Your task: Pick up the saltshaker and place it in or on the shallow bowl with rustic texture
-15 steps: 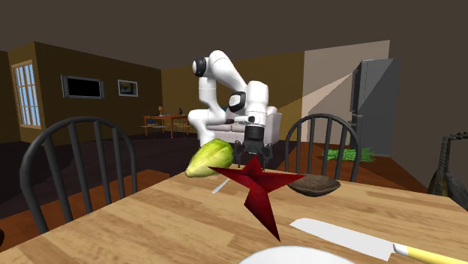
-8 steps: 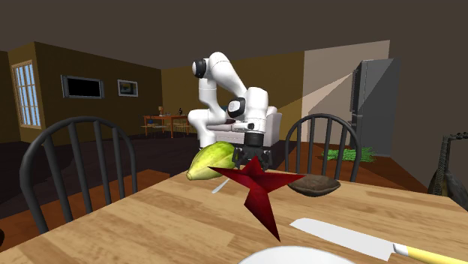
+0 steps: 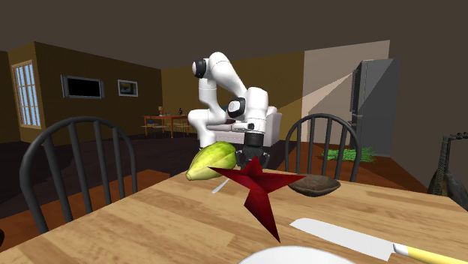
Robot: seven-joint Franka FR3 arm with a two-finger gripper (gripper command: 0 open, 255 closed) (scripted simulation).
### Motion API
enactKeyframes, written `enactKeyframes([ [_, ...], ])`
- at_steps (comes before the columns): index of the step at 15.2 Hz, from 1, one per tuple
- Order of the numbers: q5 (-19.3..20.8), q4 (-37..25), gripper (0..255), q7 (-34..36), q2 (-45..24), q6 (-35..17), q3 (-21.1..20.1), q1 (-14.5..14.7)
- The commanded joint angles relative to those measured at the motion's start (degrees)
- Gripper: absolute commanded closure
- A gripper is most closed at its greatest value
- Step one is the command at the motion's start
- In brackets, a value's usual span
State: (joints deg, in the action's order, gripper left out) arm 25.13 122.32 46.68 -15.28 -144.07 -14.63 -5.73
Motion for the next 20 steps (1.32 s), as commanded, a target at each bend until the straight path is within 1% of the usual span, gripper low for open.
enactKeyframes([
  [1,0.0,0.0,255,0.0,0.0,0.0,0.0,0.0],
  [6,0.0,0.0,255,0.0,0.0,0.0,0.0,0.0],
  [20,-6.1,-2.6,255,-5.6,6.9,8.5,-1.9,-1.1],
])
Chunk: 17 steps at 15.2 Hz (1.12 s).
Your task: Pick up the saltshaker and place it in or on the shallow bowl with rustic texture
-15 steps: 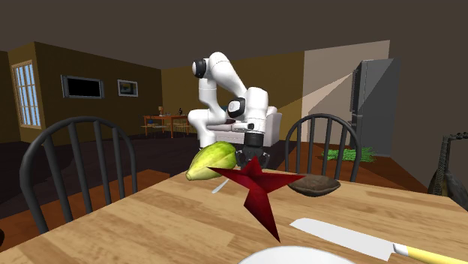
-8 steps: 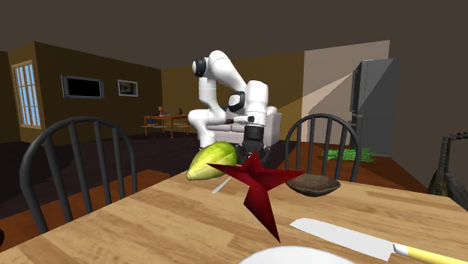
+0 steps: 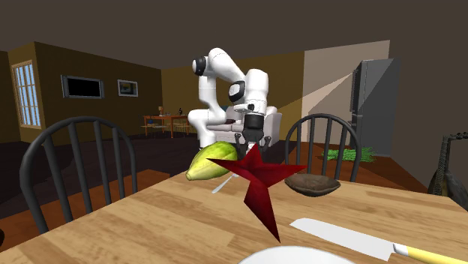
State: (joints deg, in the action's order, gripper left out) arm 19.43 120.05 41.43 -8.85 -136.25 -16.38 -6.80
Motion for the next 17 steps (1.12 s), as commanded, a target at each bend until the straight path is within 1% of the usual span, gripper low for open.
enactKeyframes([
  [1,-0.8,-0.6,255,-0.7,0.9,1.4,-0.2,0.0],
  [9,-3.3,-3.4,255,-3.2,3.8,6.6,-0.6,-0.2],
  [10,-3.3,-3.4,255,-3.2,3.9,6.7,-0.6,-0.2],
  [17,1.7,-19.6,255,4.8,-8.7,13.0,-2.5,5.6],
])
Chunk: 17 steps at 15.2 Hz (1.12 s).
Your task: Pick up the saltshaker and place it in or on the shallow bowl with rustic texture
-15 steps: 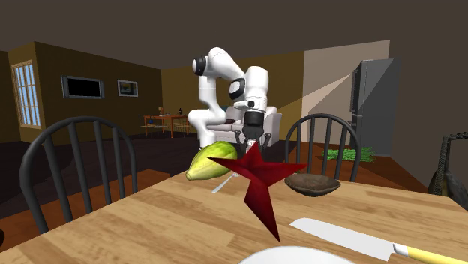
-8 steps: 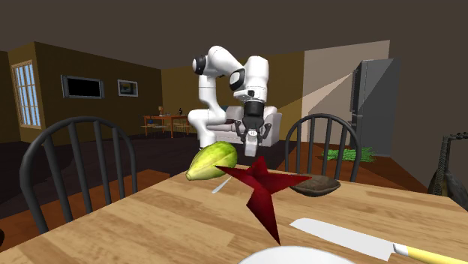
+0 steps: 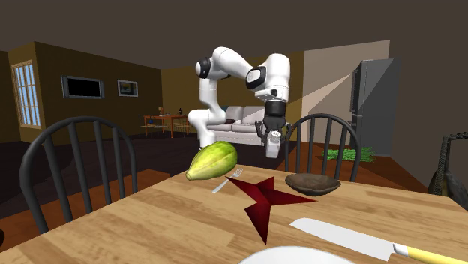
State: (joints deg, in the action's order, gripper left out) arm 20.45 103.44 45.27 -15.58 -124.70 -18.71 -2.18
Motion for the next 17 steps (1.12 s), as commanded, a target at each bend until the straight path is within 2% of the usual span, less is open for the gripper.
enactKeyframes([
  [1,1.3,-5.7,255,1.8,-3.9,2.5,-0.3,1.9],
  [6,4.1,-21.3,255,5.0,-14.5,8.9,-0.3,7.6],
  [9,5.4,-33.8,255,5.8,-22.5,14.0,0.2,11.7],
  [17,6.3,-30.0,255,7.4,-23.8,9.0,0.8,11.5],
])
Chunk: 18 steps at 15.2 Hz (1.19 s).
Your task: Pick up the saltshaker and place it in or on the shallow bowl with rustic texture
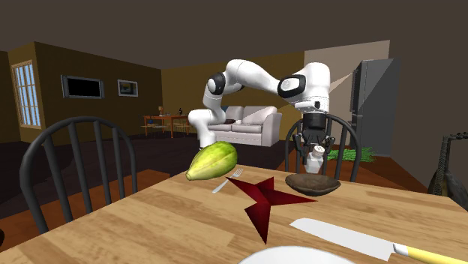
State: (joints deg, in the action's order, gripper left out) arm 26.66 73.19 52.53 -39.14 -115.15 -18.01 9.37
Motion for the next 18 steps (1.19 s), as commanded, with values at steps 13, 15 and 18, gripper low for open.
enactKeyframes([
  [13,0.6,1.5,0,0.8,-1.1,-2.5,0.4,0.0],
  [15,0.6,1.5,0,0.8,-1.1,-2.5,0.4,0.0],
  [18,0.3,1.2,0,0.7,-0.2,-1.3,0.1,0.1],
])
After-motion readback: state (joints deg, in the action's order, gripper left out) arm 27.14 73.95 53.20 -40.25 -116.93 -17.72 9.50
